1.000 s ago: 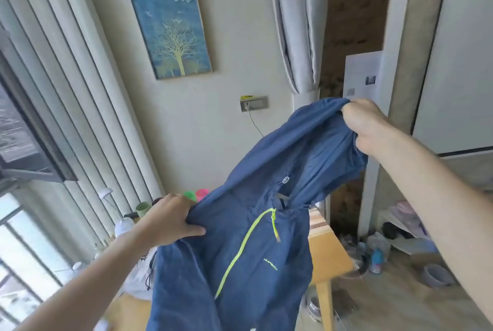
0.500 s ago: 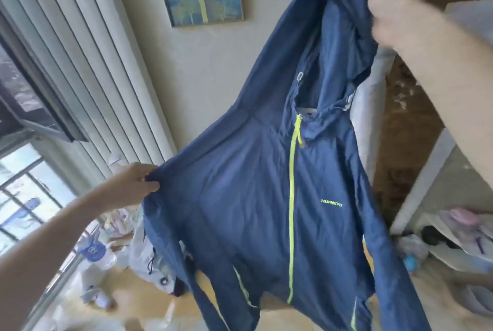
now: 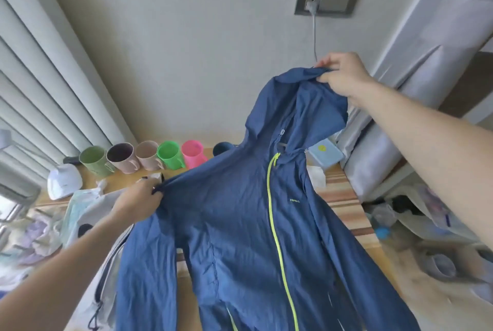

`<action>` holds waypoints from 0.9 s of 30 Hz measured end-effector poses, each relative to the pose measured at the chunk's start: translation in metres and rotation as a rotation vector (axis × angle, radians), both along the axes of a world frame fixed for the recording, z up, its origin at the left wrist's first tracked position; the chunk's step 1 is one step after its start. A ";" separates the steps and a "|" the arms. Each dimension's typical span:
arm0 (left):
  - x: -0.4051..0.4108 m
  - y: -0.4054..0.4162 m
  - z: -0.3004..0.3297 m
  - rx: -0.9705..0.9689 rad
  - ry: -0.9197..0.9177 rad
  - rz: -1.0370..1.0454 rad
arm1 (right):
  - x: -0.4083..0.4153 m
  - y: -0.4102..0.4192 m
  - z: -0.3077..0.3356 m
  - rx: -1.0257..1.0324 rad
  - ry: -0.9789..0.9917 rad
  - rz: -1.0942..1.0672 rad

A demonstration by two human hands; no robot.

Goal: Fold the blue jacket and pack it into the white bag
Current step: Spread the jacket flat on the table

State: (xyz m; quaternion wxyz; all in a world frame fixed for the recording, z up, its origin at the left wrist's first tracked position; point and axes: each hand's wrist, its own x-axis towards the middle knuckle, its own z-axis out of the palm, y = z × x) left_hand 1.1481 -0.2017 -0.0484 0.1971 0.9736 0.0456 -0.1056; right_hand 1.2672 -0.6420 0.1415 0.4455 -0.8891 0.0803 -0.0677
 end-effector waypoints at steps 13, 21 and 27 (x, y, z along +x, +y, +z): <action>-0.006 -0.032 -0.070 0.098 0.063 0.054 | -0.060 0.036 -0.181 -0.277 0.281 0.470; -0.152 -0.093 -0.119 -0.027 0.198 0.029 | -0.177 -0.033 -0.318 -0.338 0.543 0.076; -0.222 -0.125 -0.173 -0.017 0.514 0.133 | -0.286 -0.080 -0.377 -0.549 0.854 0.140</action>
